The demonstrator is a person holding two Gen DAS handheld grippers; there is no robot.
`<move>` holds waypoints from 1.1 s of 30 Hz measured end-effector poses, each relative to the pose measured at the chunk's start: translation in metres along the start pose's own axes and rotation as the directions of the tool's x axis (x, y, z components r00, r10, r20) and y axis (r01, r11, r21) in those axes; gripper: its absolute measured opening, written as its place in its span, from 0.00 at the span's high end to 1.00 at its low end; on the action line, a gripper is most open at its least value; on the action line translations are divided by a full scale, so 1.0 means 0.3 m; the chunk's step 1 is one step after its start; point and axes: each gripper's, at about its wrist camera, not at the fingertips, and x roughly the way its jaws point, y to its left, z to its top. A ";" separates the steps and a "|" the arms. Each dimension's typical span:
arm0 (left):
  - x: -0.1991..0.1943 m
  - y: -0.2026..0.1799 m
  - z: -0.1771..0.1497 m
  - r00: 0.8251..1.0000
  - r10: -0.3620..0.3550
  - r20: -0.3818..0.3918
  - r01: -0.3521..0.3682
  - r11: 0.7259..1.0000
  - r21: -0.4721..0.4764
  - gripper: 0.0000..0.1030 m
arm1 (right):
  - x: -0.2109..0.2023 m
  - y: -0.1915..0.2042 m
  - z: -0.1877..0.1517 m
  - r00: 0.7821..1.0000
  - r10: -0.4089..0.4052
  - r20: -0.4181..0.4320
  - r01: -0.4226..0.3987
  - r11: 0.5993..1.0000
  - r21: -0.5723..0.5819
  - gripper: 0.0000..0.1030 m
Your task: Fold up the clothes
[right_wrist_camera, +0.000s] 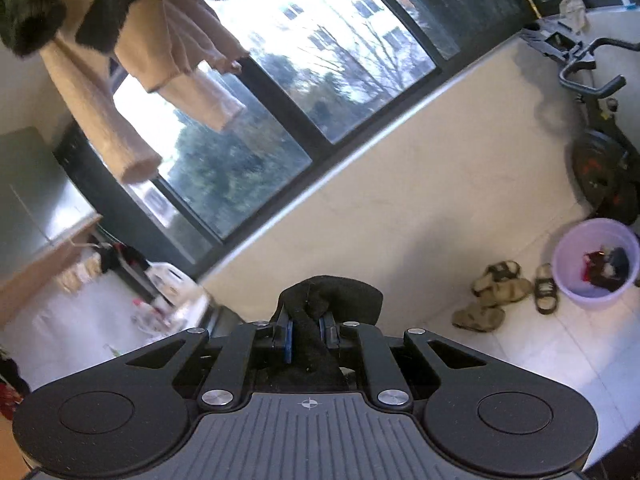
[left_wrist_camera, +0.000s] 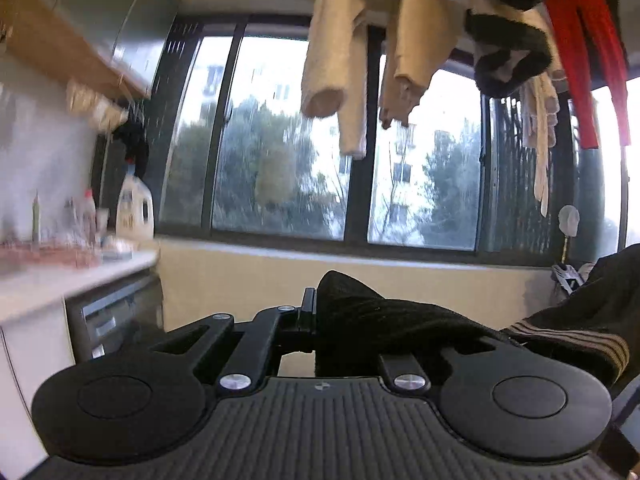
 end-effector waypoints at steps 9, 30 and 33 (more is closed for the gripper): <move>-0.006 0.128 0.055 0.989 0.150 0.000 -0.150 0.986 -0.068 0.96 | 0.057 -0.115 -0.099 0.986 0.151 -0.070 -0.146 0.987 0.066 0.90; 0.026 0.231 -0.149 0.957 0.184 -0.225 -0.212 0.971 -0.107 0.96 | 0.079 -0.017 -0.453 1.000 0.016 0.004 -0.015 0.977 -0.212 0.20; 0.024 0.269 -0.195 0.947 0.153 -0.284 -0.206 0.964 -0.169 0.96 | 0.138 0.131 -0.541 0.999 0.026 -0.044 -0.041 0.914 -0.404 0.18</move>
